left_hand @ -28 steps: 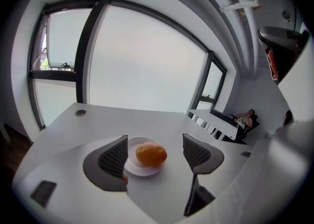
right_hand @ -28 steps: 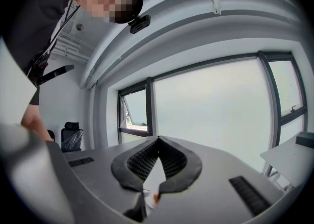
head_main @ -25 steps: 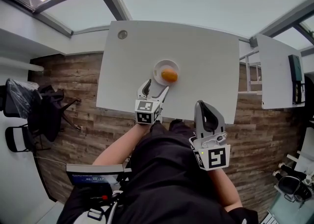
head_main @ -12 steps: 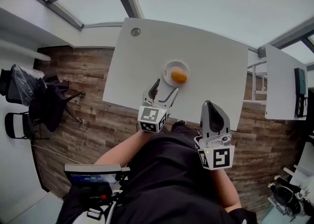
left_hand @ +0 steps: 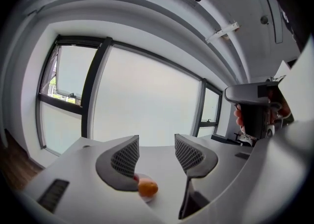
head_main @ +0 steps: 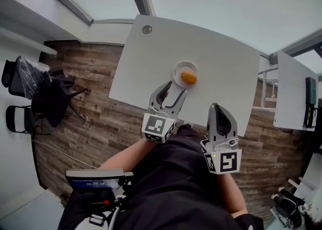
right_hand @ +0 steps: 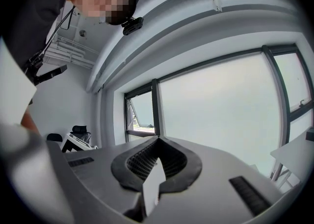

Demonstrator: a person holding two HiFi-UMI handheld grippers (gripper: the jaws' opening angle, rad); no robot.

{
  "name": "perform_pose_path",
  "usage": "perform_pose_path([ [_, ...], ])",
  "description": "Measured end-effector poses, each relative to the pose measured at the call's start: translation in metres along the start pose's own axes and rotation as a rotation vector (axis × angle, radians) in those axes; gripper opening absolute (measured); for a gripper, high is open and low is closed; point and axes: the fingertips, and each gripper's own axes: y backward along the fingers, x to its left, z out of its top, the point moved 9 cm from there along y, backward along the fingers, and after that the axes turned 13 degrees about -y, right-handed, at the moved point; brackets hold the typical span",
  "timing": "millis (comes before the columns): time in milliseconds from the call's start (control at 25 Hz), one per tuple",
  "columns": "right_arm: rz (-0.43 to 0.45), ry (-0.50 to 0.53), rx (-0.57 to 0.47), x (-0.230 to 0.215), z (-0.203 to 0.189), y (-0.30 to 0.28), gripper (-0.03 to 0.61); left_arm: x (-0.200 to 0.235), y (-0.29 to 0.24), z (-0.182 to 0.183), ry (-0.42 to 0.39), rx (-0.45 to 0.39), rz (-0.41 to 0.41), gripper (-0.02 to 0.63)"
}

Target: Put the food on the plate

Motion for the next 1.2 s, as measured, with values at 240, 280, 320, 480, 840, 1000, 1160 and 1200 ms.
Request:
perform_pose_path([
  [240,0.015,-0.014,0.013,0.002,-0.006,-0.002,-0.003,-0.010,0.010,0.018,-0.031,-0.032,0.003,0.129],
  [280,0.017,-0.016,0.013,0.003,-0.007,-0.002,-0.003,-0.011,0.012,0.019,-0.030,-0.045,0.001,0.085],
  [320,0.019,-0.017,0.013,0.004,-0.007,-0.002,-0.003,-0.011,0.013,0.020,-0.028,-0.055,0.002,0.046],
  [480,0.028,-0.019,0.011,0.008,-0.006,0.001,-0.003,-0.013,0.022,0.024,-0.032,-0.045,0.009,0.011],
  [840,0.030,-0.016,0.004,0.012,-0.005,0.002,-0.003,-0.016,0.037,0.039,-0.005,-0.096,0.051,0.006],
  [1000,0.032,-0.014,-0.002,0.012,-0.002,0.000,-0.003,-0.019,0.040,0.044,-0.015,-0.159,0.058,0.006],
  [1160,0.037,-0.010,-0.004,0.014,-0.002,-0.004,-0.003,-0.017,0.044,0.042,-0.005,-0.160,0.057,0.006],
  [1200,0.038,-0.009,-0.004,0.015,-0.002,-0.005,-0.003,-0.016,0.045,0.041,-0.001,-0.159,0.062,0.006],
])
